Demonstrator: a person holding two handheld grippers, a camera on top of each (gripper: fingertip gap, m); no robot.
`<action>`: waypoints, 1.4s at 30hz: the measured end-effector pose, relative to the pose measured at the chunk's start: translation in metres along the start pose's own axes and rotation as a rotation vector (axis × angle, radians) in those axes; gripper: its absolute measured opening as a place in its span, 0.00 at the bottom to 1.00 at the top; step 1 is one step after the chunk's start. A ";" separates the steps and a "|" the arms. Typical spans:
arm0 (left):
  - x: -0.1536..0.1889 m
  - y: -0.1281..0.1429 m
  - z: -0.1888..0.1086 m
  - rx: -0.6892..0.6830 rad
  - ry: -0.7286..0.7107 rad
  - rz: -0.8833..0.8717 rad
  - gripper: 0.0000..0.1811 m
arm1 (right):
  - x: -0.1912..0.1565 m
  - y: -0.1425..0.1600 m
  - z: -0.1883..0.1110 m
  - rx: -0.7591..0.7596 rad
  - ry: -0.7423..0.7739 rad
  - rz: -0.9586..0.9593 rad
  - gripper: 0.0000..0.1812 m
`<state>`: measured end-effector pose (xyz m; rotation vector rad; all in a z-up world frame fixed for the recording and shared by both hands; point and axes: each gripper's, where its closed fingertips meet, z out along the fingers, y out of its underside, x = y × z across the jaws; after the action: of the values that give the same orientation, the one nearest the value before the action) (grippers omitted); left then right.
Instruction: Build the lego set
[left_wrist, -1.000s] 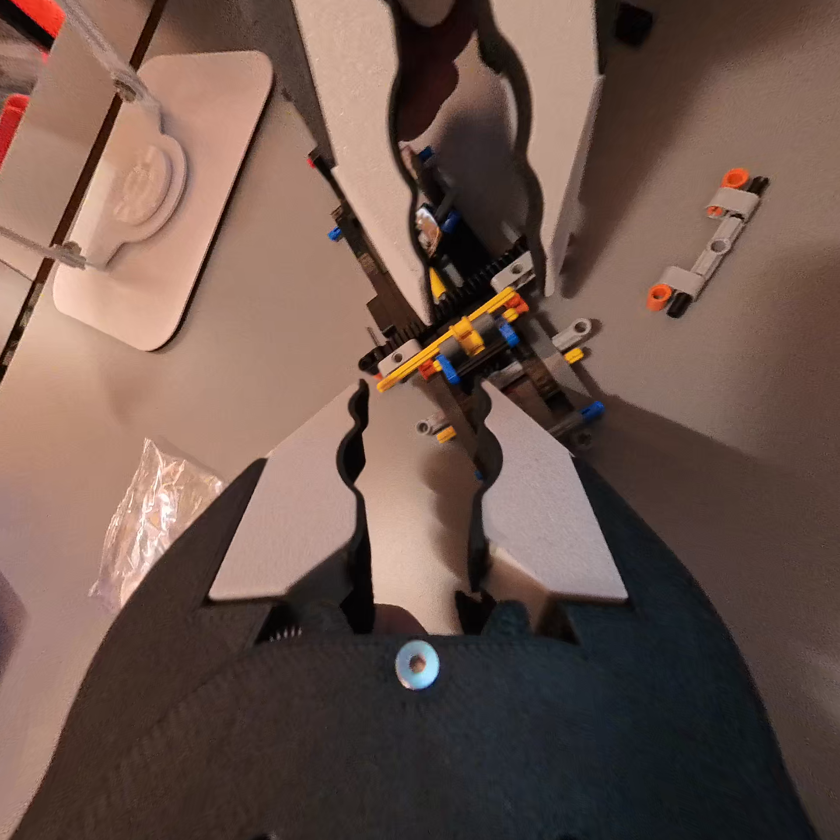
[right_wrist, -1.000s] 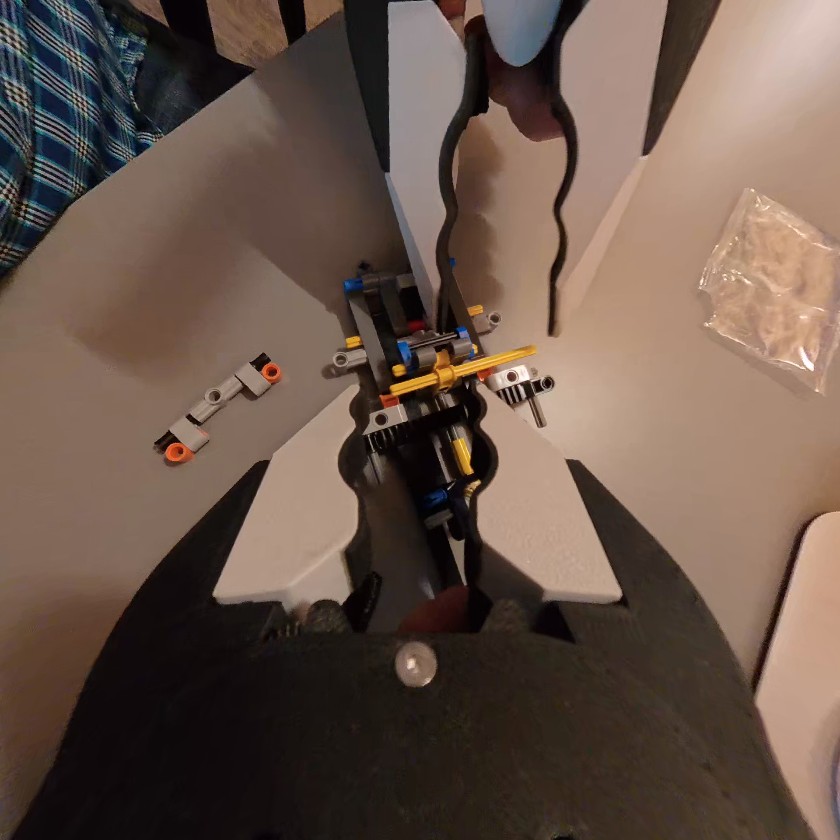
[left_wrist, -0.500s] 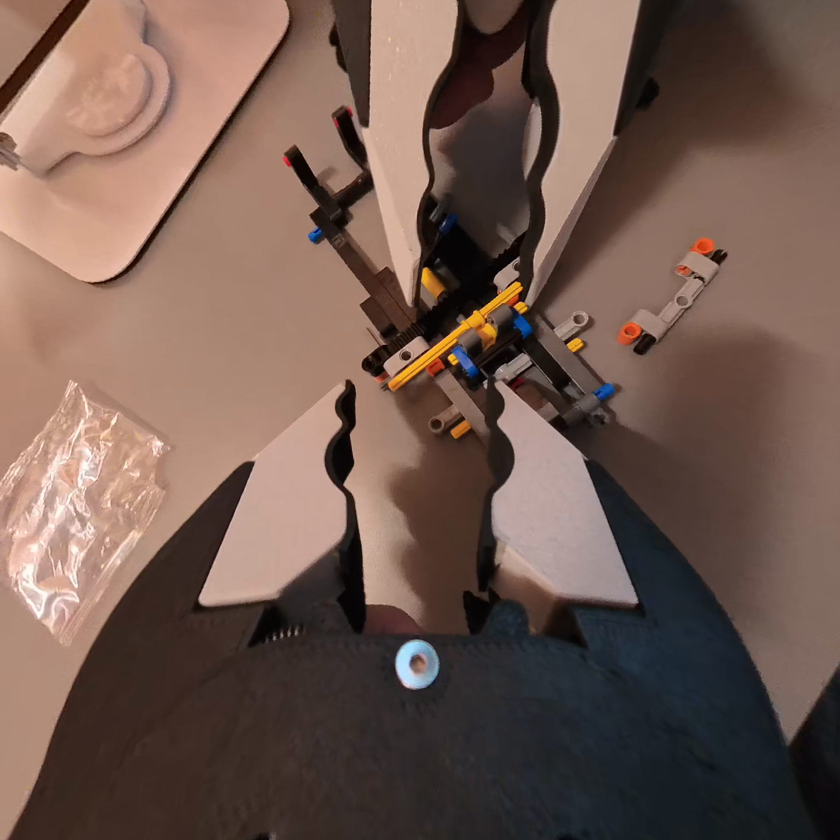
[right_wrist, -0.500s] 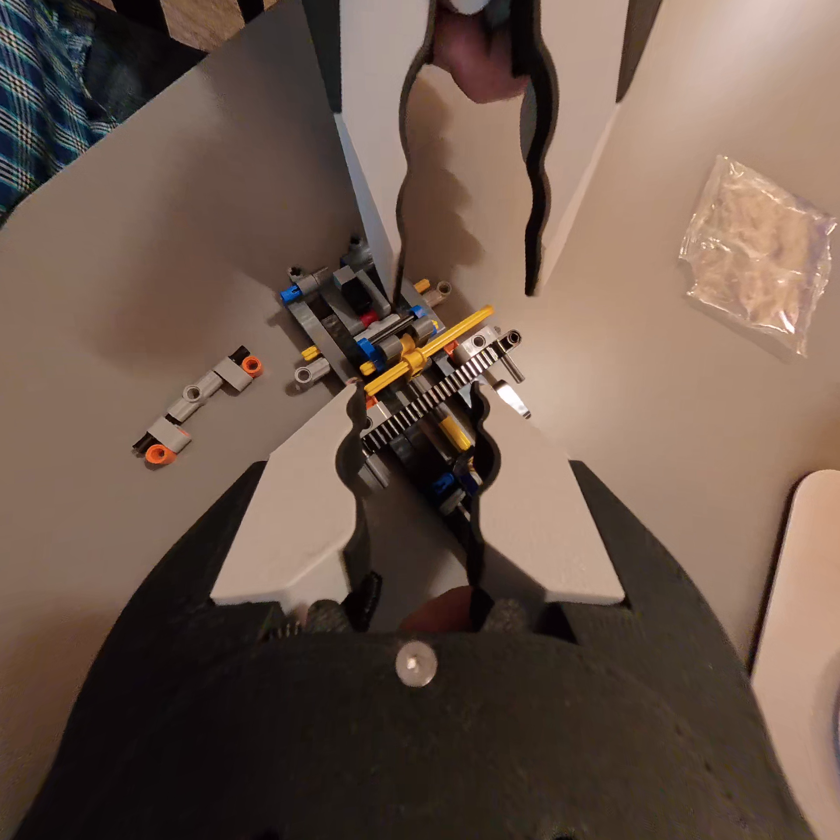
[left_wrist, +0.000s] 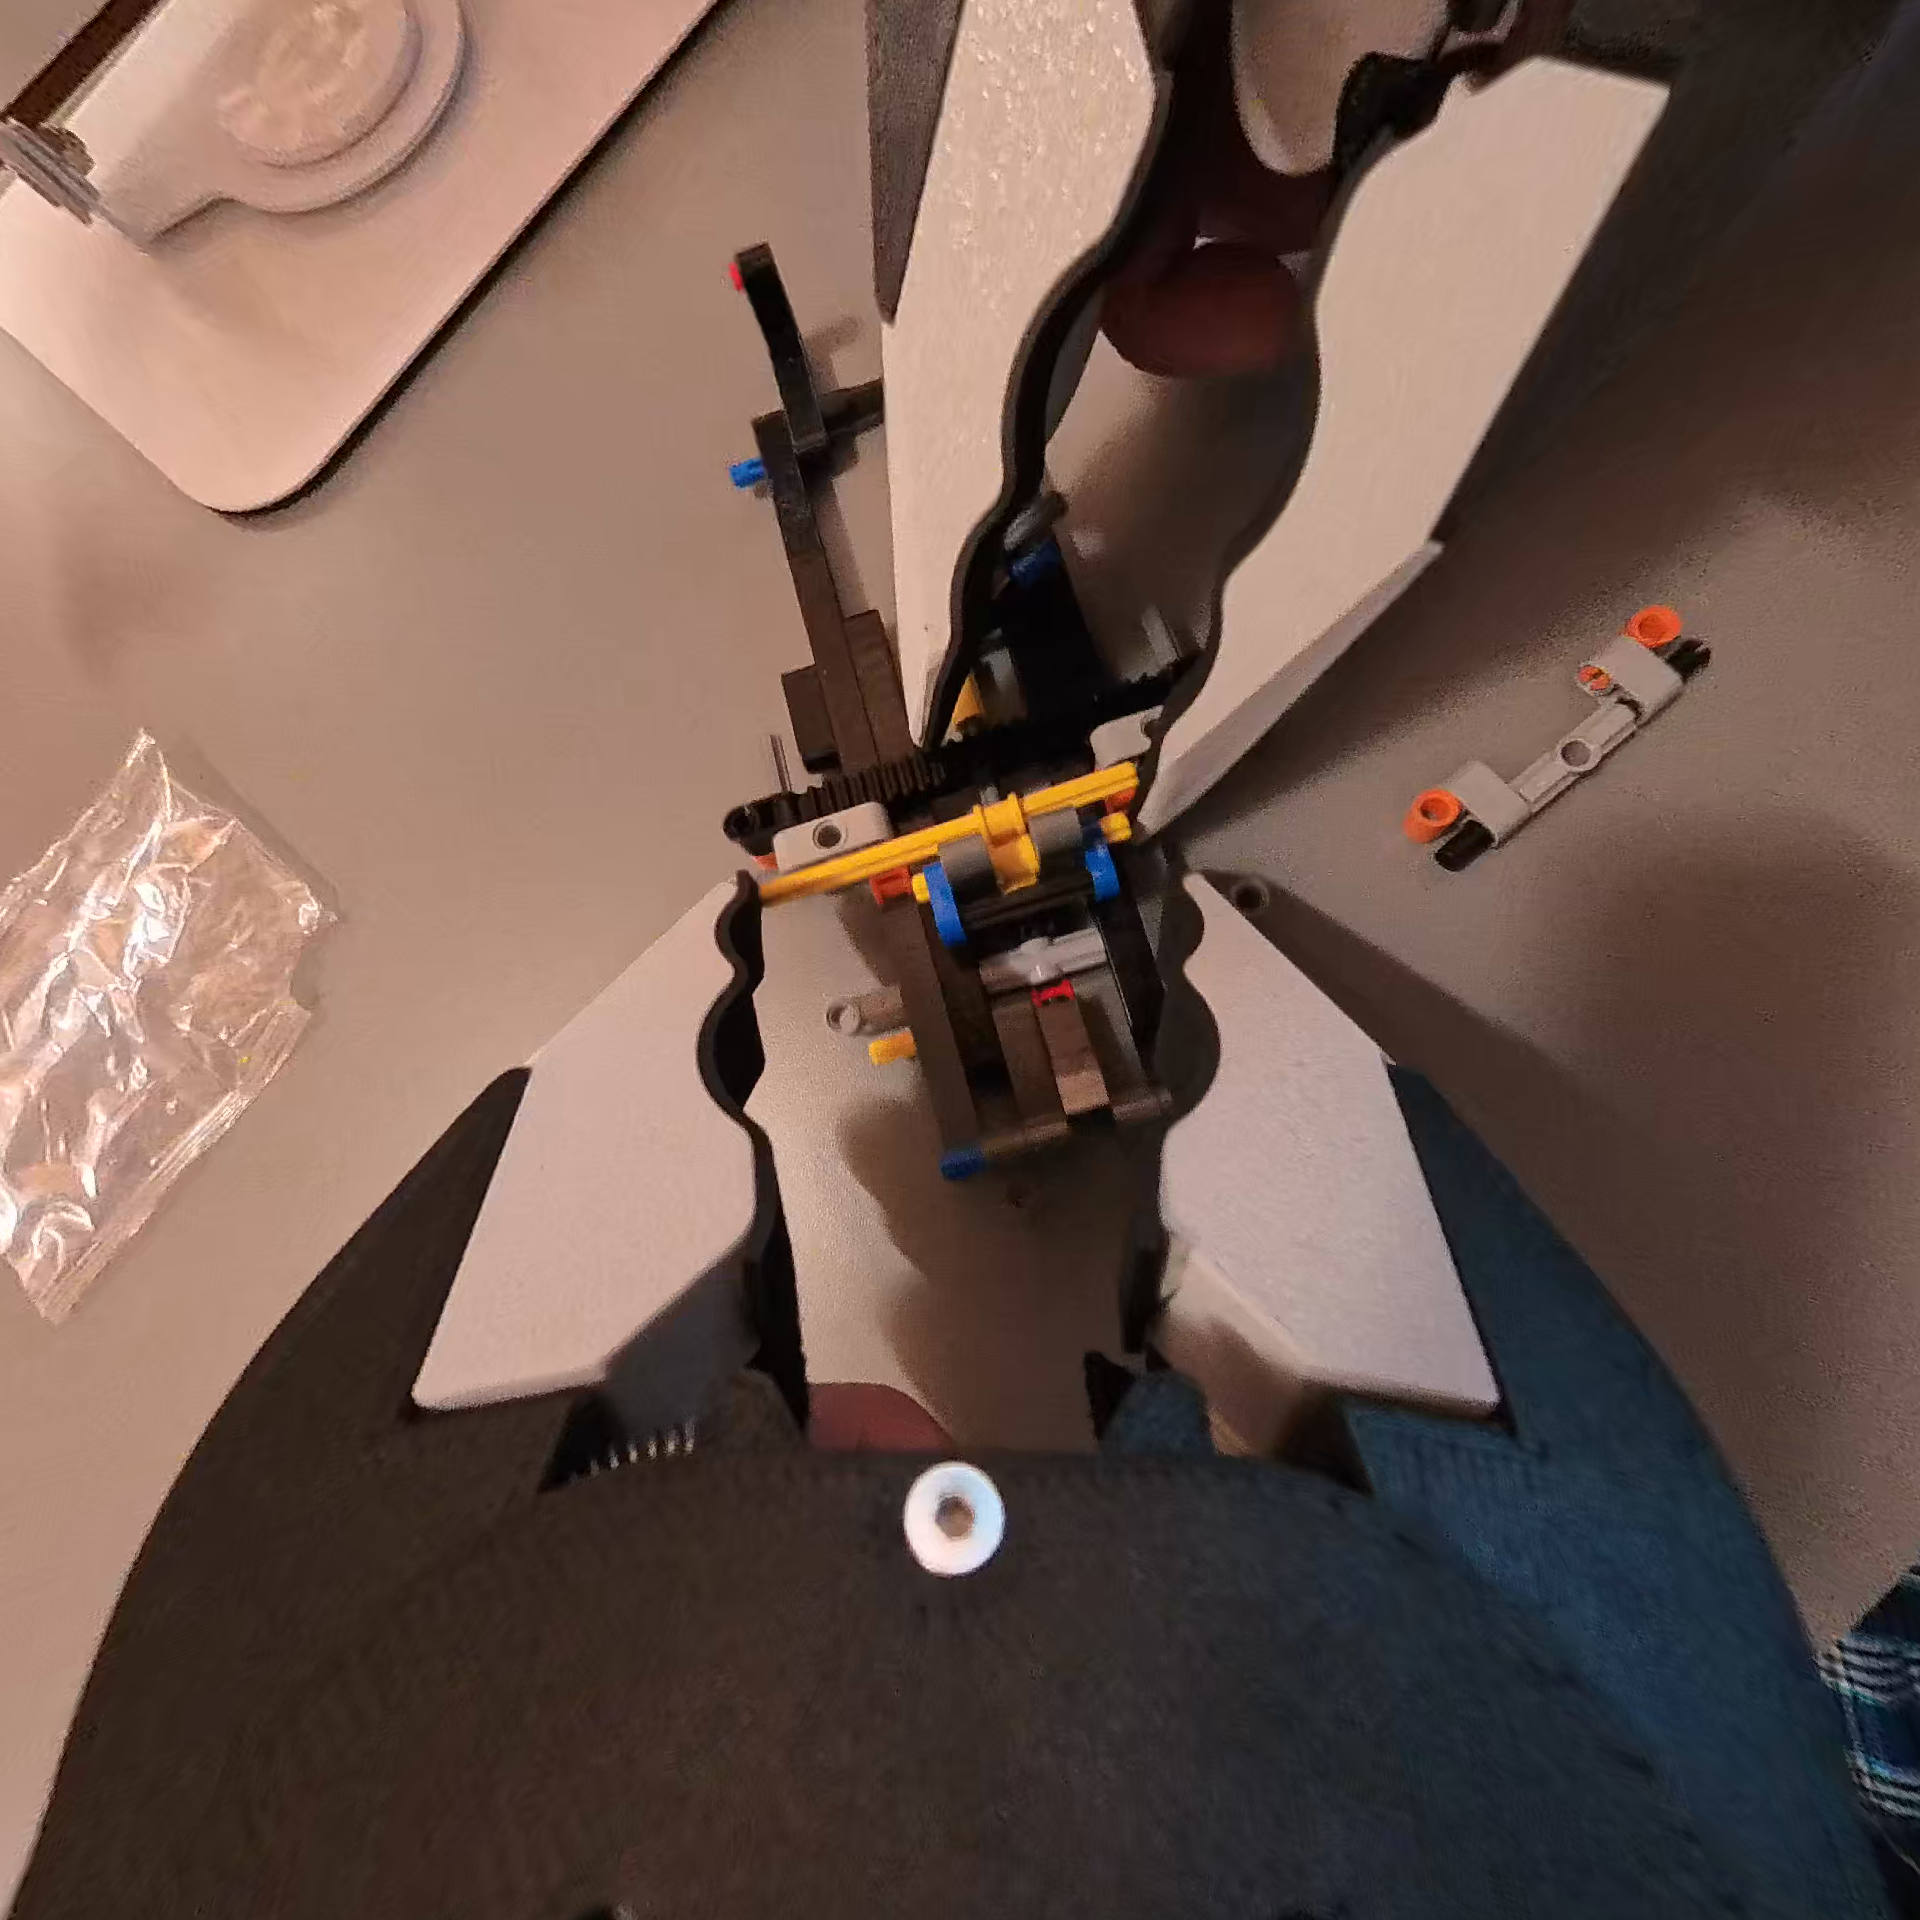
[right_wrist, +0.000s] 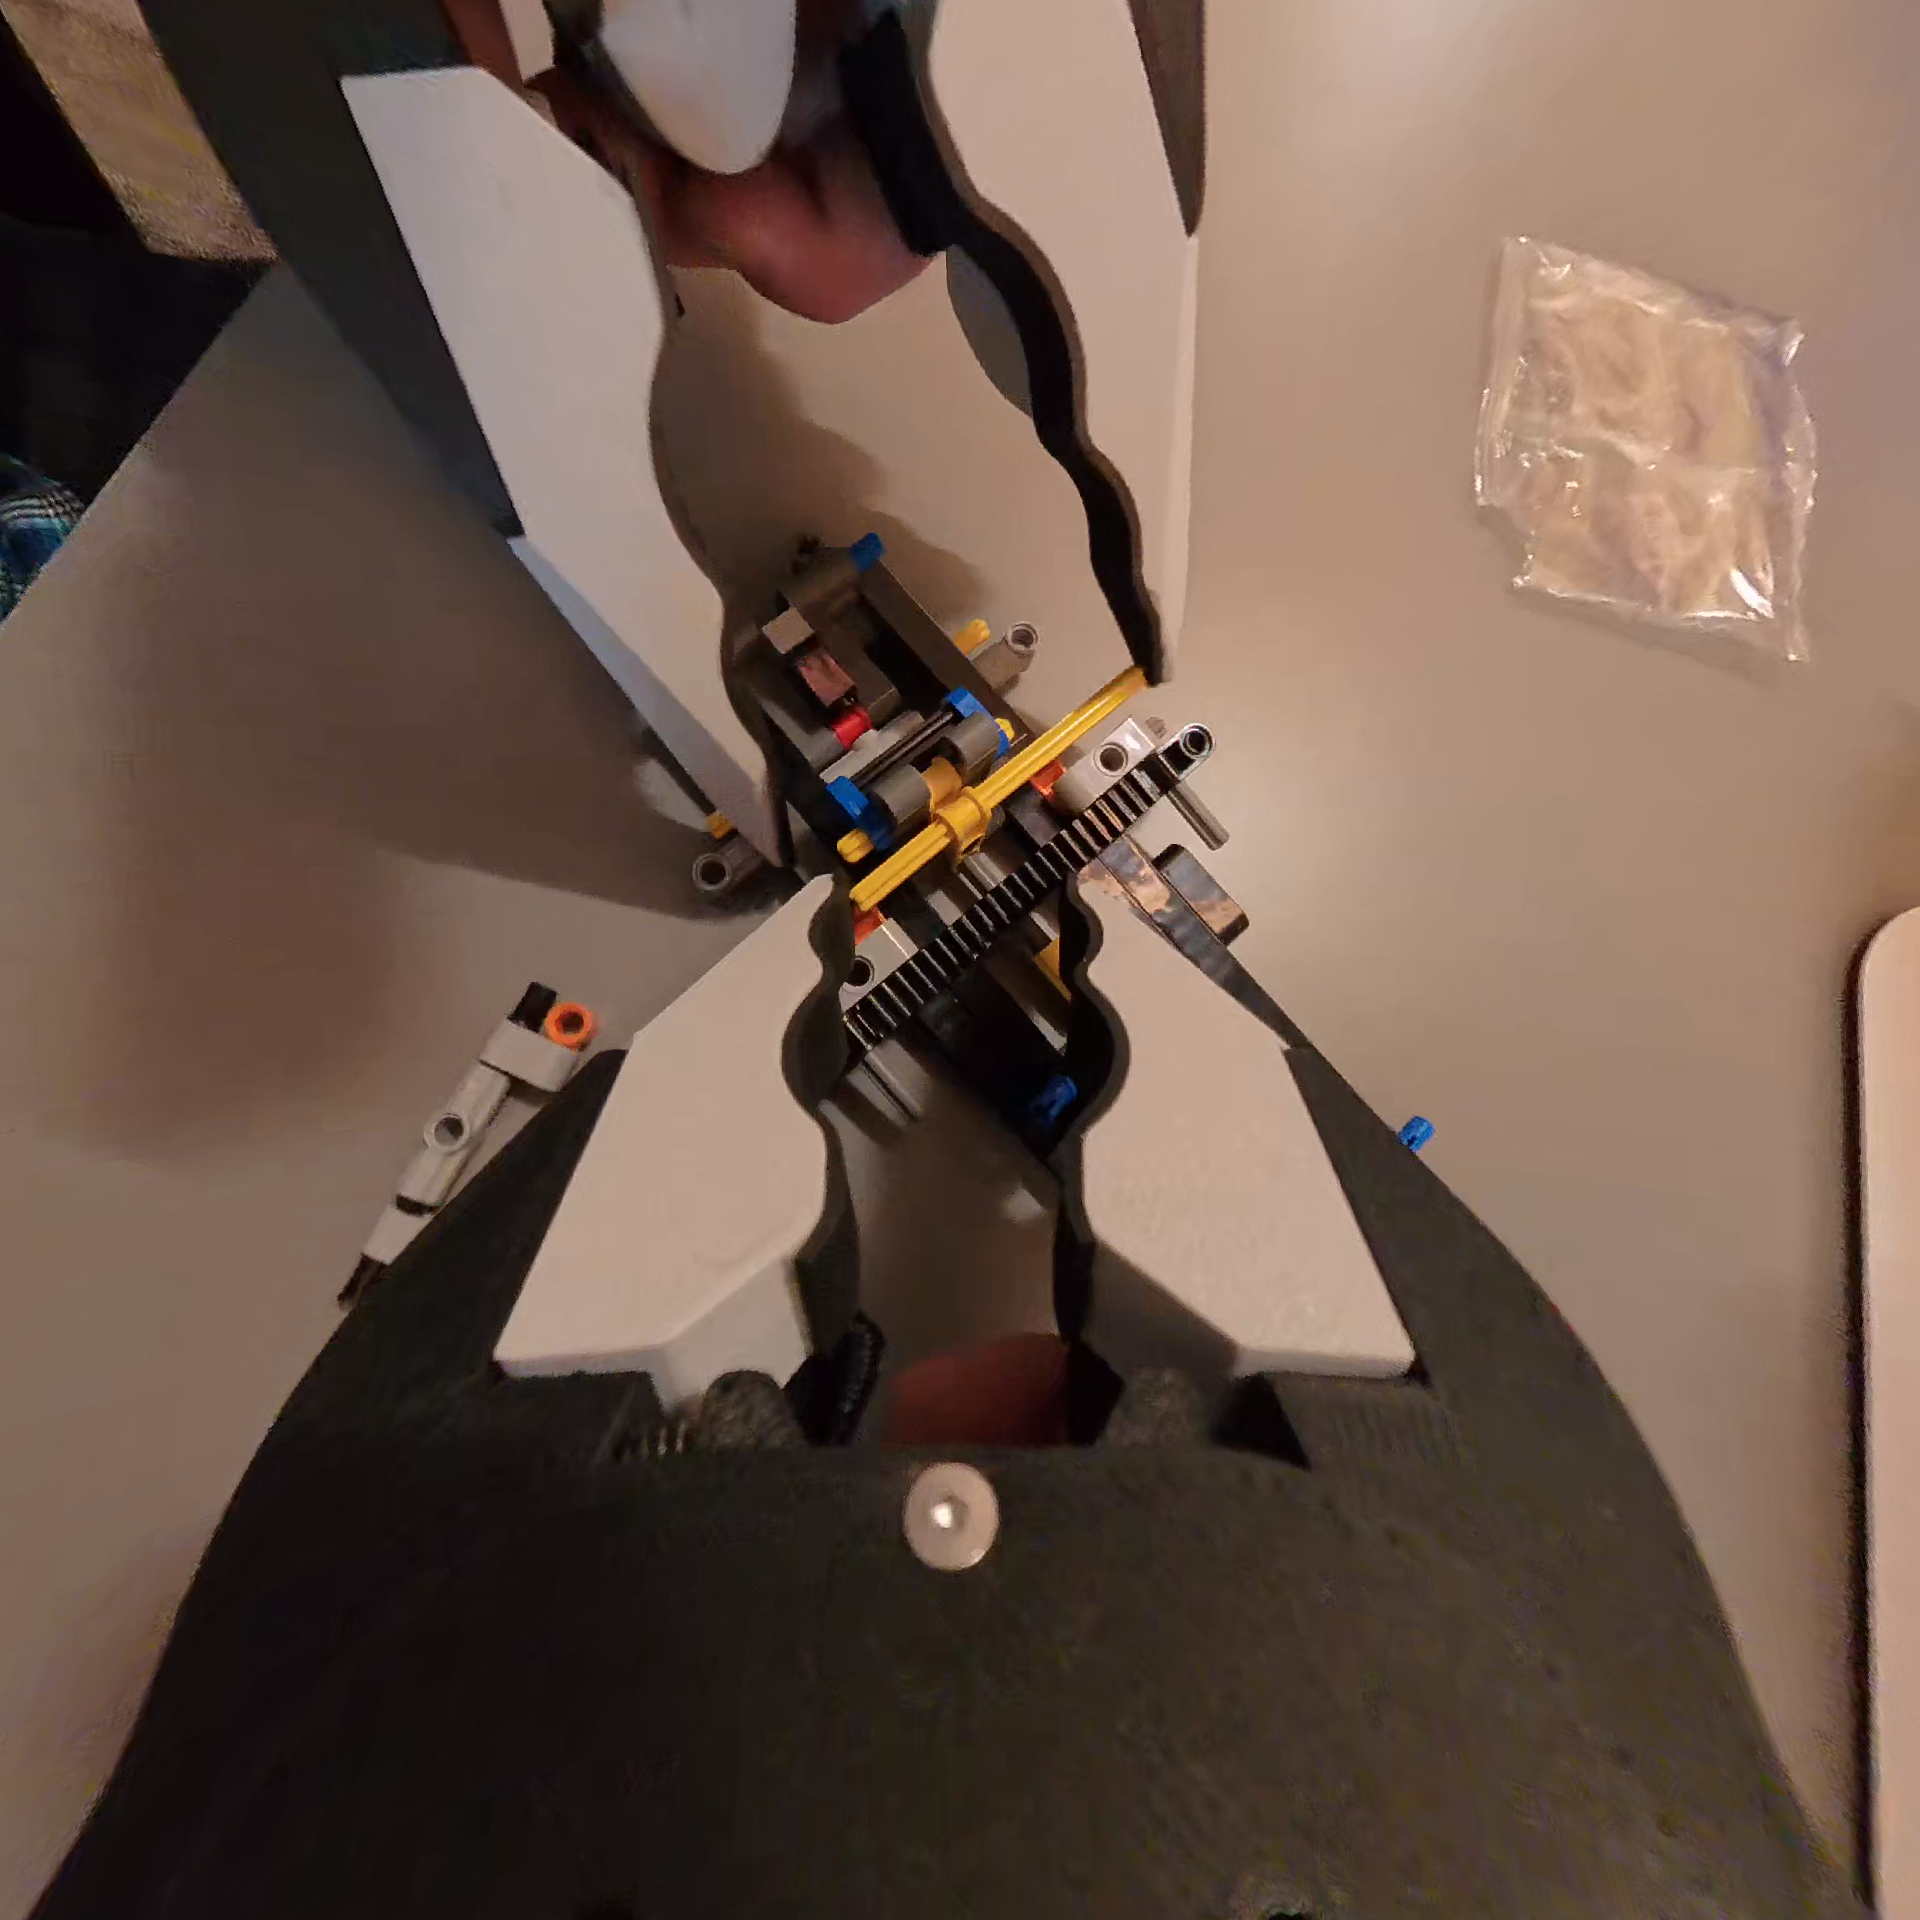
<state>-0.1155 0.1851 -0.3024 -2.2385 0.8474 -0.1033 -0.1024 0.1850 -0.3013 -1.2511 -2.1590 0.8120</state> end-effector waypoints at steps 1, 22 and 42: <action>0.000 0.000 0.001 0.004 0.002 0.000 0.41 | 0.000 0.000 0.000 0.000 0.005 -0.003 0.20; -0.008 -0.005 0.004 0.067 -0.045 0.026 0.36 | -0.001 0.004 -0.007 0.009 -0.032 -0.052 0.23; -0.007 -0.006 0.004 0.079 -0.042 0.020 0.36 | 0.000 0.005 -0.003 0.040 -0.040 -0.040 0.21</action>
<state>-0.1164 0.1950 -0.3000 -2.1506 0.8287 -0.0783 -0.0973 0.1875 -0.3030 -1.1783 -2.1812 0.8656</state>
